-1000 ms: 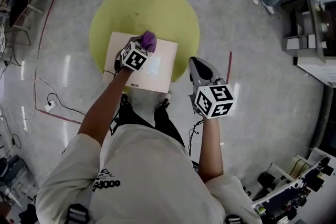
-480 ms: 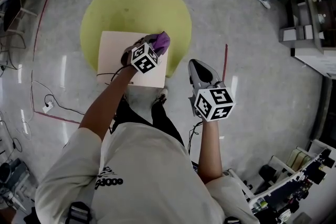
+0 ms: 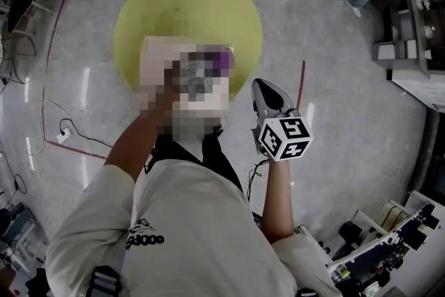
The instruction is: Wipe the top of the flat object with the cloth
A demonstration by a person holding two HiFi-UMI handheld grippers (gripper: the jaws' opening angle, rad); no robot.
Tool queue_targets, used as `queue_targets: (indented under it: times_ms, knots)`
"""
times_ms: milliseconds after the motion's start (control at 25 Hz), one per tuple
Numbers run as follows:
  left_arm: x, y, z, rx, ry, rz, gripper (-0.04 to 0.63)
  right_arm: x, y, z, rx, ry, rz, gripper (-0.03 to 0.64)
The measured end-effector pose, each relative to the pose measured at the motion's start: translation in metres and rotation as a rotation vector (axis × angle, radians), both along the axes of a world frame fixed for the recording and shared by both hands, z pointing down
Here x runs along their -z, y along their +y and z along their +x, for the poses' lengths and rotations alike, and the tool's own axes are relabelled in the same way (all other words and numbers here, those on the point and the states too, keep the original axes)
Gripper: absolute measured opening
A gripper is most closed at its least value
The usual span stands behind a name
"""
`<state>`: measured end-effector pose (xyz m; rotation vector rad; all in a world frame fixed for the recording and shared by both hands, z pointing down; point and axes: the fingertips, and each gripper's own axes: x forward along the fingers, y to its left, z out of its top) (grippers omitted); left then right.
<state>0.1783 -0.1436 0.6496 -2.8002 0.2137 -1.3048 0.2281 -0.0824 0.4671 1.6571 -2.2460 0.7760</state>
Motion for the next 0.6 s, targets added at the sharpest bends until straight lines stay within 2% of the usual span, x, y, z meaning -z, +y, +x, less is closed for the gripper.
queue_targets:
  times_ms: [320, 600]
  knots:
    - [0.001, -0.010, -0.057, 0.058, -0.047, 0.000, 0.135, 0.003, -0.019, -0.038, 0.057, -0.018, 0.009, 0.009]
    - [0.001, -0.031, -0.125, 0.167, -0.055, -0.008, 0.135, 0.005, -0.037, -0.083, 0.114, -0.022, 0.015, 0.009]
